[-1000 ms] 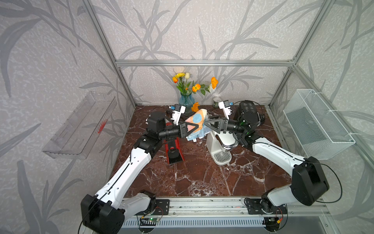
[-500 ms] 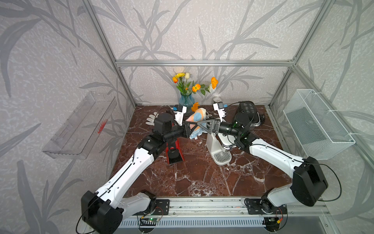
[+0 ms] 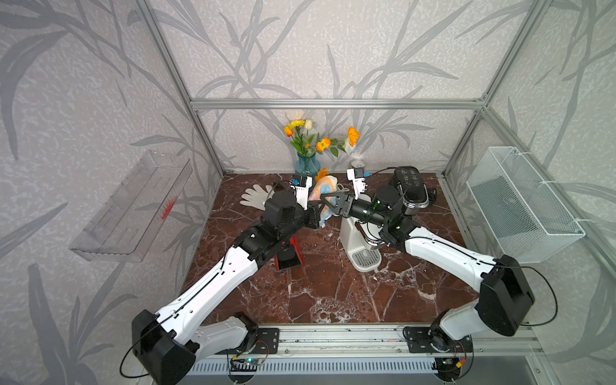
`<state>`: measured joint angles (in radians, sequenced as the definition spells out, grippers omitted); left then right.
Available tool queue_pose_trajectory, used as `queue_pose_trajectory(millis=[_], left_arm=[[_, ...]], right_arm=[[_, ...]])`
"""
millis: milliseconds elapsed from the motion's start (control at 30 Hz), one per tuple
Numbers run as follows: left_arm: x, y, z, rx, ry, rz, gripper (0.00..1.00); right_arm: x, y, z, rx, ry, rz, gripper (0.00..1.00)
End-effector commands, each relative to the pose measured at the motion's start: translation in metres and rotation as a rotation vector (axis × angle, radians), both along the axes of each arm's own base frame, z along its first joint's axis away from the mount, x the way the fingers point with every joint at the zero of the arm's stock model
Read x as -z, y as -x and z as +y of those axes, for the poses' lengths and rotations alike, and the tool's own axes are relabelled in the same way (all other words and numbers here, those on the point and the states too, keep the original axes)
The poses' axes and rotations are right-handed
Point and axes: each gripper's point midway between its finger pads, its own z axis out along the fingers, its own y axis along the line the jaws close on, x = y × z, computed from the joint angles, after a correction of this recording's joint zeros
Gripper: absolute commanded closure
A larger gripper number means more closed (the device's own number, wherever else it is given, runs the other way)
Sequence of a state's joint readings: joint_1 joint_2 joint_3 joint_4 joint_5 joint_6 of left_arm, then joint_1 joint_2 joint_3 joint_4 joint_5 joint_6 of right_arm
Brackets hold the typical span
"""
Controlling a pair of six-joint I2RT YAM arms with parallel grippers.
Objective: Wipe the surface of a coffee machine
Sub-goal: Adjust the cleaning item, then wipe the dirt from the surface of the coffee machine.
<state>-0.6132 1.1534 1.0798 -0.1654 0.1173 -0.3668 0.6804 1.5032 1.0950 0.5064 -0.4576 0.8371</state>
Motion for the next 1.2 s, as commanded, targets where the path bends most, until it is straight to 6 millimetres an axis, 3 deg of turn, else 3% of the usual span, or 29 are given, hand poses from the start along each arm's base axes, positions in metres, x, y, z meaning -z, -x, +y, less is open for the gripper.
queue_pose_trajectory(millis=[0, 133, 233, 400, 567, 733, 967, 1167], left_arm=[[0.008, -0.005, -0.003, -0.003, -0.053, 0.007, 0.92], [0.012, -0.003, 0.008, -0.033, -0.101, 0.009, 0.63], [0.018, -0.002, 0.022, -0.080, -0.144, 0.017, 0.46], [0.026, 0.000, 0.053, -0.169, -0.203, 0.044, 0.28], [0.028, 0.004, 0.093, -0.267, -0.182, 0.070, 0.25], [0.035, 0.008, 0.136, -0.402, -0.116, 0.119, 0.25], [0.062, 0.010, 0.163, -0.509, -0.059, 0.234, 0.25], [0.091, 0.008, 0.179, -0.569, 0.001, 0.309, 0.25]], right_arm=[[-0.042, 0.026, 0.013, -0.090, -0.080, -0.102, 0.80], [-0.033, 0.024, 0.011, -0.068, -0.037, -0.098, 1.00], [-0.023, 0.024, 0.008, -0.055, 0.011, -0.100, 1.00], [-0.008, 0.028, -0.001, -0.037, 0.081, -0.106, 1.00], [0.003, 0.039, -0.010, -0.042, 0.156, -0.136, 1.00], [0.022, 0.065, -0.008, -0.138, 0.223, -0.142, 1.00], [0.058, 0.123, 0.017, -0.283, 0.332, -0.141, 1.00], [0.114, 0.161, 0.032, -0.343, 0.406, -0.042, 1.00]])
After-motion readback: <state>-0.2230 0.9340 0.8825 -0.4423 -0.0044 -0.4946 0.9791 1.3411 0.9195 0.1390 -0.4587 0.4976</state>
